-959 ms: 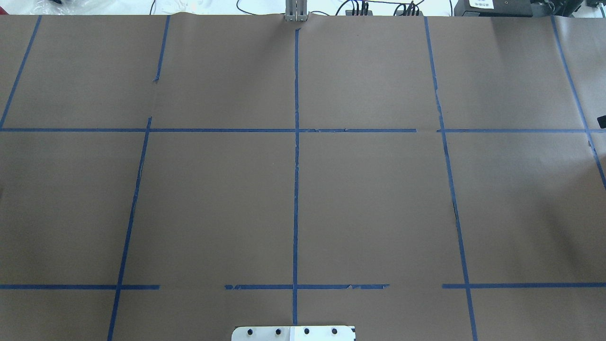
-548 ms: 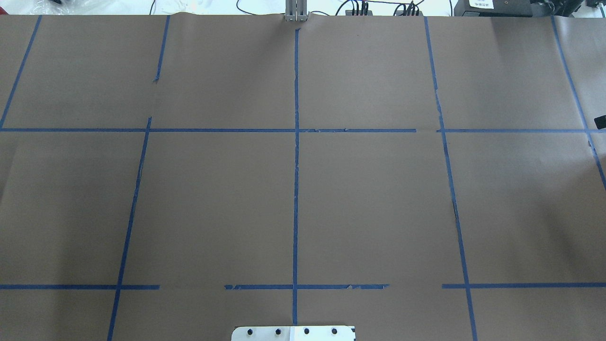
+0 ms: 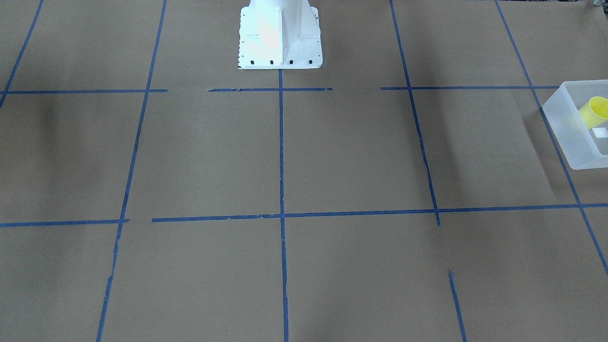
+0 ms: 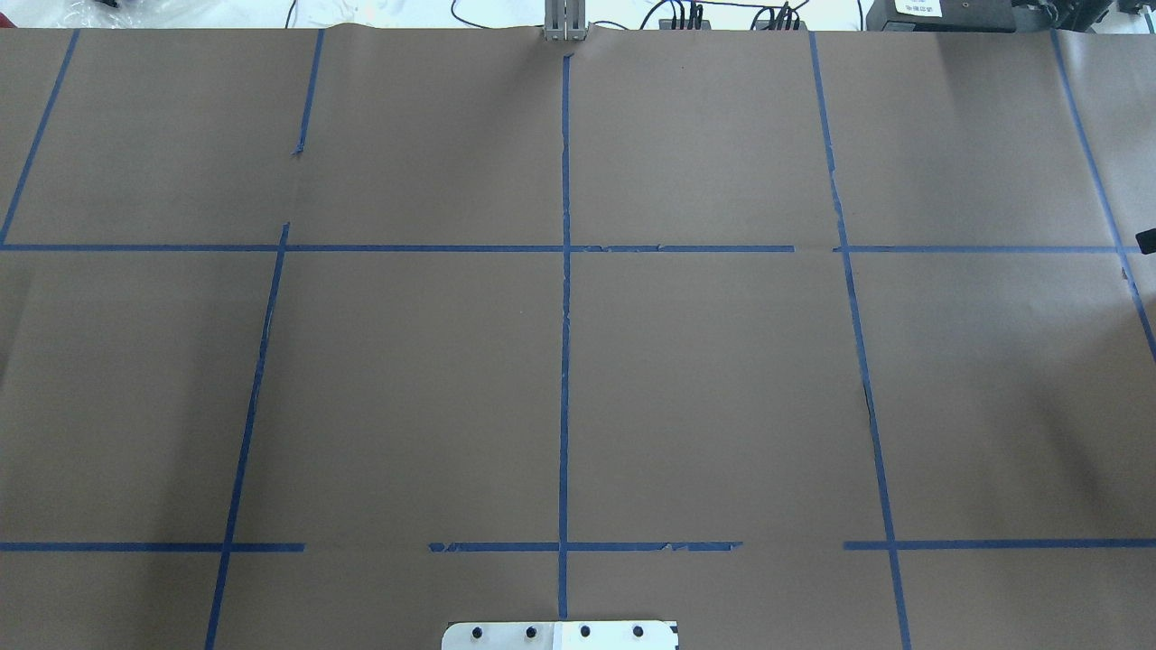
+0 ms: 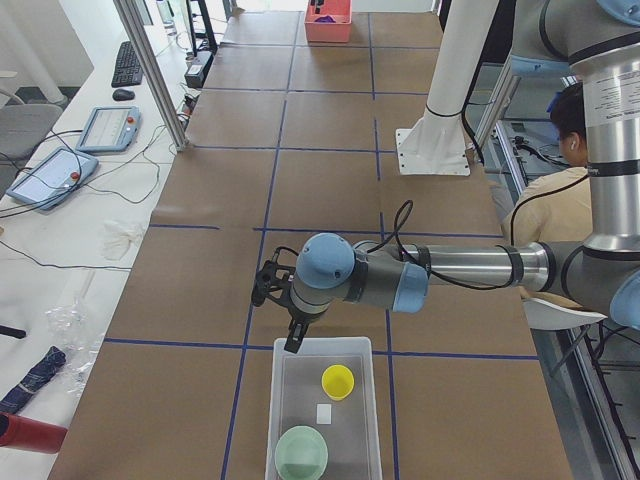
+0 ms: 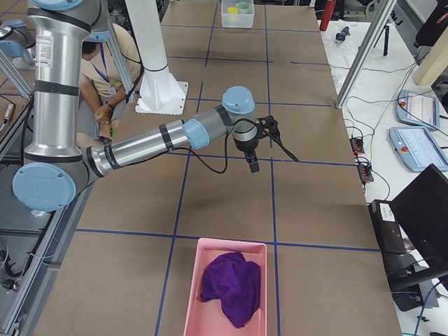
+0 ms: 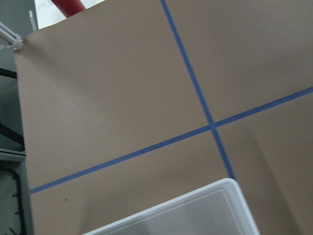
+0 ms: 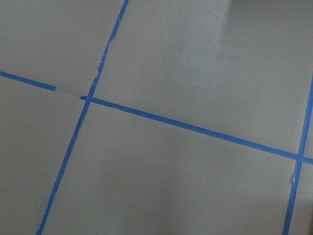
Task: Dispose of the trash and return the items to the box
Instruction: 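Lower the green bowl into the clear box and open the left gripper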
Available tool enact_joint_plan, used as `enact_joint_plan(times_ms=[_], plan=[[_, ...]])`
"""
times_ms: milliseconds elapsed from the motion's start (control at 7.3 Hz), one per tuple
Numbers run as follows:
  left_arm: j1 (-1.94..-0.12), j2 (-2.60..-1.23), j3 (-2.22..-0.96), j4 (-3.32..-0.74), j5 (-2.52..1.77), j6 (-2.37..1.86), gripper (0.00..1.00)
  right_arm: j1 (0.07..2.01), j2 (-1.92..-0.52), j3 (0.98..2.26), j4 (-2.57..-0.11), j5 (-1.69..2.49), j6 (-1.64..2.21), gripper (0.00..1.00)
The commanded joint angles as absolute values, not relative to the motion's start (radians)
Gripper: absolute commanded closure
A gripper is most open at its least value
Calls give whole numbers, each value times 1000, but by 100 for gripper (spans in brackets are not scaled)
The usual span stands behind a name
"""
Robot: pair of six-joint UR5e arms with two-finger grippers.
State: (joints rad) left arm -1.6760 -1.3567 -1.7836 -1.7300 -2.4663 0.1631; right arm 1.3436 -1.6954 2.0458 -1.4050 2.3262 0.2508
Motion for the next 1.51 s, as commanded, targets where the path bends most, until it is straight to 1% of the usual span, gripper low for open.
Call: enact_joint_plan(times_ms=[0,274,411,685,822,959,1234,1371], plan=[[-1616,-1335,-1773,-1661,-2392,167,0,1353,-1738,2054,-1405,2324,241,0],[-1608,-1327,-1792,-1612,-2326,169,0,1377,-1831,2124,-1408,2326,239,0],[-1606,-1333,-1793,-1609,-2326,169,0,1403,-1898,2126,-1405,2319,215,0],[-1606,-1345,-1776,-1541,-2327,169,0,1457,-1957,2112,-1405,2319,164,0],[-1605,-1405,-1782,-1446,-2326,170,0,1466,-1968,2071,-1394,2327,158,0],[-1606,-1426,-1810,-1372,-2326,169,0,1471,-1976,2022,-1337,2326,143,0],[-1608,-1430,-1825,-1376,-2329,172,0,1477,-2002,1892,-1167,2332,56,0],[-1608,-1430,-1833,-1381,-2327,173,0,1489,-2003,1855,-1079,2391,54,0]])
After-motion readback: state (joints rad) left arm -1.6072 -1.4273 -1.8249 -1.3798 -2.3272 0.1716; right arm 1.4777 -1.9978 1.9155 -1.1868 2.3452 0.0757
